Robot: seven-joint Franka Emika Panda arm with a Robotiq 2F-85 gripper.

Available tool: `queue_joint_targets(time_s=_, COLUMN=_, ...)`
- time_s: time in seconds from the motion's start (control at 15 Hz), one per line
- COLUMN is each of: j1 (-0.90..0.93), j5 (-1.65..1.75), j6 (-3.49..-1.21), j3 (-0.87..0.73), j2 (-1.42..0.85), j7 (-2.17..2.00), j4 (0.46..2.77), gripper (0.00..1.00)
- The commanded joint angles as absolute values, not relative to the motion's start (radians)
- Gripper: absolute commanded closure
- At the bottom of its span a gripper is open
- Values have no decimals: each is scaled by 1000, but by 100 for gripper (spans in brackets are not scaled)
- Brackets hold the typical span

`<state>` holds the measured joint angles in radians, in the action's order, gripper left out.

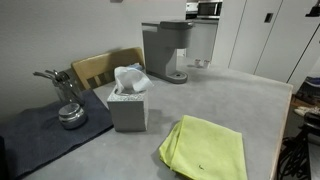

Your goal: Unfold the towel

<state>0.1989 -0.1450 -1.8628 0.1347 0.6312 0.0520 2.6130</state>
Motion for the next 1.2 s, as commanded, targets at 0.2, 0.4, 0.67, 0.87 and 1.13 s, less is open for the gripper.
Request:
queue_joint_targets(time_s=0.2, j1=196, j5=-161, j6=-1996, j3=150, j2=509, j7=7, j4=2631, gripper=0)
queue_joint_targets(time_s=0.4, j1=204, j5=-170, j6=-2071, j3=156, j2=426, j7=-6, j4=2630, gripper=0)
queue_joint_targets(time_s=0.67, j1=218, j5=-183, j6=-2159, j3=167, j2=312, j7=-3, j4=2615, gripper=0)
queue_joint_targets(time_s=0.87, j1=227, j5=-204, j6=-2217, j3=172, j2=230, j7=0, j4=2599, gripper=0)
queue_joint_targets(time_s=1.13, j1=238, j5=-240, j6=-2258, j3=180, j2=123, j7=8, j4=2553, gripper=0)
